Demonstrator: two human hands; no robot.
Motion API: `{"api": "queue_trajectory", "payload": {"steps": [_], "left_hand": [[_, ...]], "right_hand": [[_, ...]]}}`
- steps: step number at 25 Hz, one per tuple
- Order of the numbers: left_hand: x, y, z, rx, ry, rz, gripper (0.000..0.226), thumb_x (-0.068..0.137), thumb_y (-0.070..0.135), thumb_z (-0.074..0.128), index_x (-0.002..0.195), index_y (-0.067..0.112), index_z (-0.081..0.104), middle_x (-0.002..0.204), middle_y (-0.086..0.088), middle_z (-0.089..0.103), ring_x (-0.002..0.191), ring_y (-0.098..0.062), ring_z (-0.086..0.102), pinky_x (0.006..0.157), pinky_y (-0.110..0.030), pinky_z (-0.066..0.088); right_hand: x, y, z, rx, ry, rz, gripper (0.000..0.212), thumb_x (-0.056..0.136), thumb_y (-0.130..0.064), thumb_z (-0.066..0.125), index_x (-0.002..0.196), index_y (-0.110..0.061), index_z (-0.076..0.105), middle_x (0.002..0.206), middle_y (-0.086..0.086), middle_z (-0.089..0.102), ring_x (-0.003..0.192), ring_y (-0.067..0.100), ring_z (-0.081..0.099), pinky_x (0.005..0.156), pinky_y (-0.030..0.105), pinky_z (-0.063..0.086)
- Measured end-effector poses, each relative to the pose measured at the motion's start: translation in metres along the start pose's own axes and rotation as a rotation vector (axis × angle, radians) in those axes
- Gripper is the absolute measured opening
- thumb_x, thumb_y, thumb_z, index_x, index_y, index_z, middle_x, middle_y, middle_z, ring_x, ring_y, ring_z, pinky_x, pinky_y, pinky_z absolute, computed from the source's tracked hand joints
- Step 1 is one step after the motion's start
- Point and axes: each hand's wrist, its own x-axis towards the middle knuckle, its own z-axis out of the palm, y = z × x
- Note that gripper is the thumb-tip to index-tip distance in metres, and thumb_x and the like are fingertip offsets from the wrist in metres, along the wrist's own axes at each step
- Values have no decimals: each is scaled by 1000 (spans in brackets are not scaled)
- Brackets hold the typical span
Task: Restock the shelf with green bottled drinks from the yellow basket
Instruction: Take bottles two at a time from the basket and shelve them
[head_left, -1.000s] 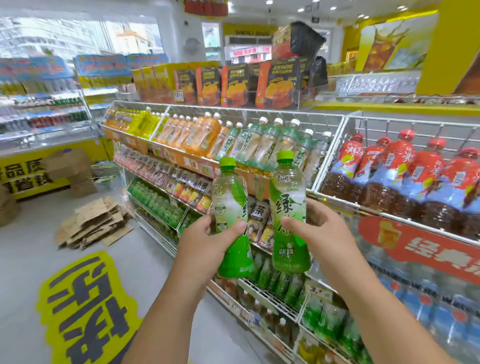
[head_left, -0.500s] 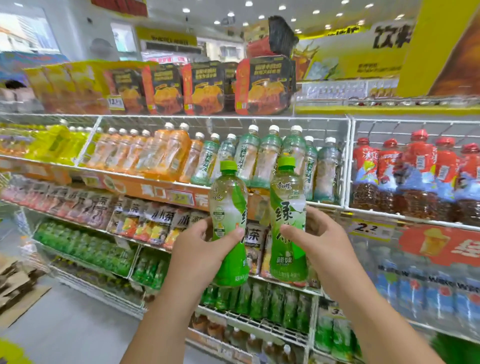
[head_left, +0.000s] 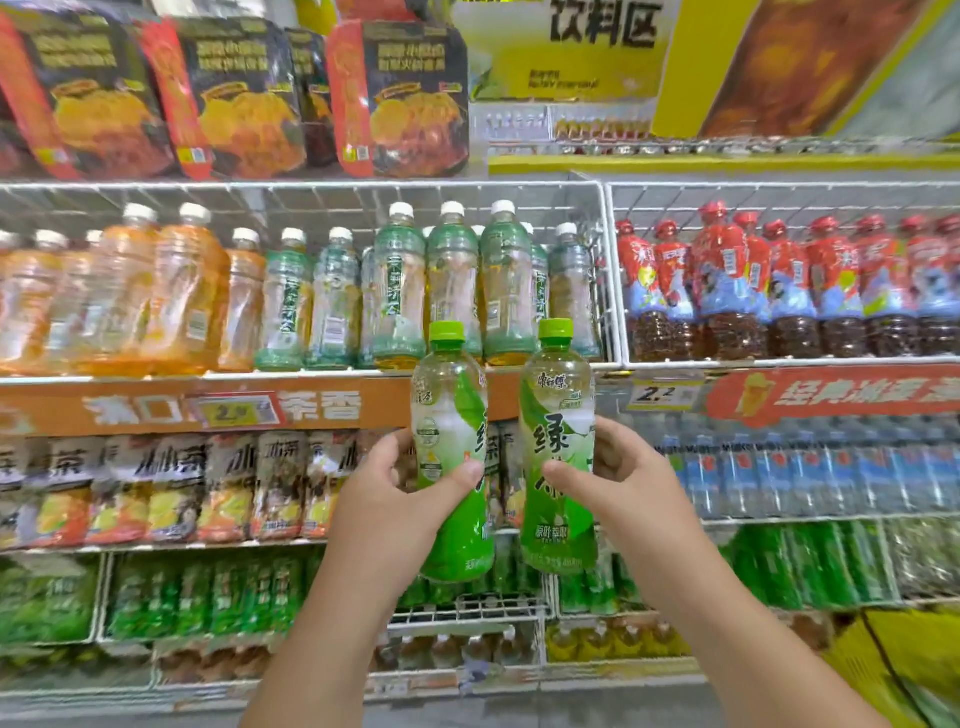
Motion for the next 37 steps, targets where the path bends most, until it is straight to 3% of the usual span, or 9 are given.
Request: {"api": "queue_trajectory", "payload": {"steps": [4, 7, 11, 12, 15, 19, 25, 33, 37], "left_hand": [[14, -20, 21, -39, 3, -57, 77, 65, 56, 87, 133, 40, 56, 123, 16, 69, 107, -2, 68, 88, -32, 58], [32, -50, 34, -40, 24, -97, 94, 53, 68, 85, 137, 42, 53, 130, 13, 67, 117, -8, 65, 99, -43, 54], [50, -105, 46, -119, 29, -145, 65, 73, 40, 88, 129, 38, 55, 103, 25, 69, 99, 10, 66, 92, -28, 53], [52, -122, 47, -134, 15, -160, 52, 76, 33, 87, 118, 38, 56, 98, 25, 70, 95, 11, 67, 90, -26, 52], [55, -175, 50, -147, -10, -216, 39, 81, 21, 83, 115, 26, 65, 103, 12, 78, 99, -4, 73, 88, -31, 56], [54, -250, 55, -173, -20, -255, 44, 82, 11, 80, 121, 24, 63, 105, 10, 78, 99, -6, 73, 75, -17, 56], [67, -352, 68, -178, -62, -354, 45, 83, 8, 79, 123, 21, 62, 107, 5, 77, 100, -10, 73, 81, -22, 56], [115, -488, 111, -152, -40, -452, 48, 79, 6, 83, 119, 22, 62, 106, 5, 77, 94, -8, 74, 68, -15, 56], [153, -534, 126, -85, 9, -408, 43, 81, 15, 83, 116, 26, 60, 103, 10, 77, 93, -3, 73, 79, -24, 56]], "right_hand": [[16, 22, -5, -83, -40, 53, 92, 61, -55, 88, 143, -35, 53, 139, -14, 61, 127, 10, 58, 112, 43, 46], [27, 51, -6, -76, -92, 105, 83, 71, -44, 90, 144, -33, 52, 138, -17, 60, 127, 7, 57, 112, 38, 45], [35, 107, -4, -150, -96, 161, 81, 61, -51, 88, 135, -34, 59, 130, -13, 69, 124, 10, 62, 109, 43, 48], [34, 125, -2, -152, -86, 171, 80, 61, -50, 88, 134, -33, 60, 129, -12, 70, 124, 12, 63, 109, 44, 48], [32, 173, 7, -126, -36, 224, 80, 60, -47, 89, 134, -29, 62, 130, -9, 70, 125, 15, 63, 110, 46, 47], [26, 238, 17, -113, -14, 292, 74, 63, -41, 89, 131, -26, 64, 127, -6, 72, 124, 19, 63, 109, 48, 48], [13, 335, 31, -94, 8, 412, 50, 81, 0, 81, 125, -20, 67, 115, -4, 77, 112, 15, 70, 100, 39, 55], [32, 472, 45, -67, 33, 462, 49, 79, 5, 79, 118, -23, 69, 106, -9, 79, 102, 8, 72, 85, 25, 58], [68, 525, 49, -51, 58, 459, 45, 79, 6, 79, 114, -20, 69, 102, -8, 79, 100, 10, 73, 86, 24, 58]]}}
